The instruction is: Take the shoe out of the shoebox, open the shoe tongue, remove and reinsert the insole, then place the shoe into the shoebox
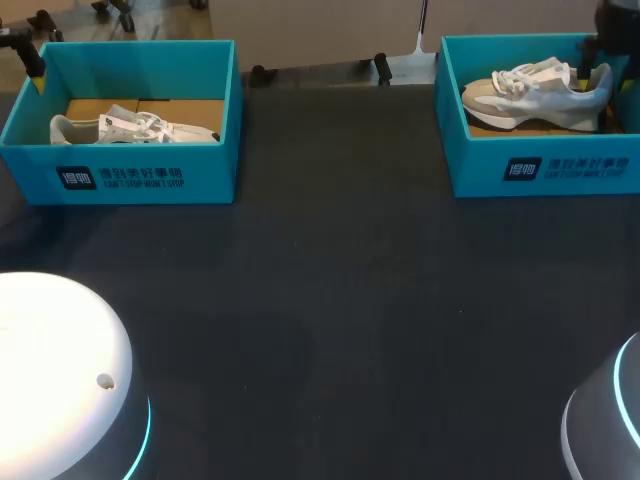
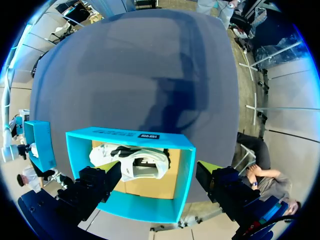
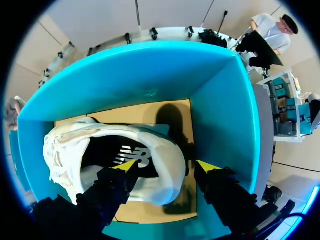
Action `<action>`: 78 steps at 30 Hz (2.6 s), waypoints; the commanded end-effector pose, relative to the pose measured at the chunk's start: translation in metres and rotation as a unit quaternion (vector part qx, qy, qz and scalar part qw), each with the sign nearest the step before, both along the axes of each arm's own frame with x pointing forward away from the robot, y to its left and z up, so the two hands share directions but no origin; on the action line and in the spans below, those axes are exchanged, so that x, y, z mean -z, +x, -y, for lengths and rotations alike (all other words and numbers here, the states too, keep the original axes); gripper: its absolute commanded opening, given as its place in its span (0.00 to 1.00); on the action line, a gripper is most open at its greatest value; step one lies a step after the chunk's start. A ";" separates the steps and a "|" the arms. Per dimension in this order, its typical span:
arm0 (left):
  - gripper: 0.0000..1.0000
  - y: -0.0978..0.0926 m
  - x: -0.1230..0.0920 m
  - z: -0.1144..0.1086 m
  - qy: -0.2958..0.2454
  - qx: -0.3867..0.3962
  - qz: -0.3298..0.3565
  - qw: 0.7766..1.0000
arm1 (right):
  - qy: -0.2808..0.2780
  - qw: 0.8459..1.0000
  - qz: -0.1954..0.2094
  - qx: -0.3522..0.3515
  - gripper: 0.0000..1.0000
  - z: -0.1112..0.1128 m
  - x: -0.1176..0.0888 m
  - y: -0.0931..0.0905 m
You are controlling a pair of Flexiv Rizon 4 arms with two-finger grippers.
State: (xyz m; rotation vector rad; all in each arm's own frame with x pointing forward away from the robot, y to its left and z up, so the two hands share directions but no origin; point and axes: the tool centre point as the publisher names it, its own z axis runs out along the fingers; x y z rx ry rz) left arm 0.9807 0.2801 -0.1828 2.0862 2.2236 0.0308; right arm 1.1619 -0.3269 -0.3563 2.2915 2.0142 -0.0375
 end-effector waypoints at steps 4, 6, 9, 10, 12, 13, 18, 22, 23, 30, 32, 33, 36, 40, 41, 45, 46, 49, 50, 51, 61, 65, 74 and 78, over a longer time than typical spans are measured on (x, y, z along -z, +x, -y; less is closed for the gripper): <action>1.00 -0.001 0.000 0.000 0.001 0.000 0.001 1.000 | 0.006 1.000 -0.012 -0.003 0.74 0.000 0.009 0.009; 1.00 -0.001 0.000 0.000 0.001 0.000 0.001 1.000 | 0.005 1.000 -0.015 -0.003 0.72 0.000 0.011 0.010; 1.00 -0.001 0.000 0.000 0.001 0.000 0.001 1.000 | 0.005 1.000 -0.017 -0.003 0.71 0.000 0.012 0.010; 1.00 -0.001 0.000 0.000 0.001 0.000 0.001 1.000 | 0.005 1.000 -0.017 -0.003 0.70 0.001 0.012 0.010; 1.00 -0.001 0.000 0.000 0.001 0.000 0.001 1.000 | 0.004 1.000 -0.018 -0.003 0.69 0.002 0.013 0.009; 1.00 -0.001 0.000 0.000 0.001 0.000 0.001 1.000 | 0.004 1.000 -0.020 -0.003 0.68 0.002 0.014 0.009; 1.00 -0.001 0.000 0.000 0.001 0.000 0.001 1.000 | 0.003 1.000 -0.024 0.000 0.68 0.006 0.018 0.007; 1.00 -0.001 0.000 0.000 0.001 0.000 0.001 1.000 | 0.002 0.999 -0.035 -0.001 0.70 0.007 0.025 0.005; 1.00 -0.001 0.000 0.000 0.001 0.000 0.001 1.000 | 0.003 0.999 -0.037 -0.001 0.69 0.007 0.027 0.005; 1.00 -0.001 0.000 0.000 0.001 0.000 0.001 1.000 | 0.007 0.999 -0.046 -0.004 0.67 0.002 0.036 0.004; 1.00 -0.001 0.000 0.000 0.001 0.000 0.001 1.000 | 0.008 0.999 -0.048 -0.004 0.61 0.002 0.038 0.004; 1.00 -0.001 0.000 0.000 0.001 0.000 0.001 1.000 | 0.008 0.999 -0.048 -0.004 0.55 0.002 0.038 0.005; 1.00 -0.001 0.000 0.000 0.001 0.000 0.001 1.000 | 0.008 0.999 -0.050 -0.002 0.43 0.004 0.038 0.005; 1.00 -0.001 0.000 0.000 0.001 0.000 0.001 1.000 | 0.004 0.999 -0.048 0.004 0.00 0.006 0.036 0.006; 1.00 -0.001 0.000 0.000 0.001 0.000 0.001 1.000 | 0.003 0.999 -0.046 0.005 0.00 0.007 0.034 0.005; 1.00 -0.001 0.000 0.000 0.001 0.000 0.001 1.000 | 0.001 0.999 -0.043 0.009 0.00 0.009 0.031 0.005; 1.00 -0.001 0.000 0.000 0.001 0.000 0.001 1.000 | -0.003 0.999 -0.043 0.009 0.00 0.009 0.030 0.006; 1.00 -0.001 0.000 0.000 0.001 0.000 0.001 1.000 | -0.007 0.999 -0.042 0.009 0.00 0.009 0.029 0.006; 1.00 -0.001 0.000 0.000 0.001 0.000 0.001 1.000 | -0.008 0.999 -0.043 0.009 0.00 0.008 0.028 0.006; 1.00 -0.001 0.000 0.000 0.001 0.000 0.001 1.000 | -0.008 0.999 -0.042 0.009 0.00 0.008 0.027 0.006; 1.00 -0.001 0.000 0.000 0.001 0.000 0.001 1.000 | -0.019 0.999 -0.031 0.018 0.00 0.011 0.001 0.005; 1.00 -0.001 0.000 0.000 0.001 0.000 0.001 1.000 | -0.028 0.999 -0.021 0.021 0.00 0.012 -0.019 0.003; 1.00 -0.001 0.000 0.000 0.001 0.000 0.001 1.000 | -0.042 0.999 -0.008 0.027 0.00 0.019 -0.058 -0.004; 1.00 -0.001 0.000 0.000 0.001 0.000 0.001 1.000 | -0.048 0.998 -0.005 0.029 0.00 0.019 -0.074 -0.008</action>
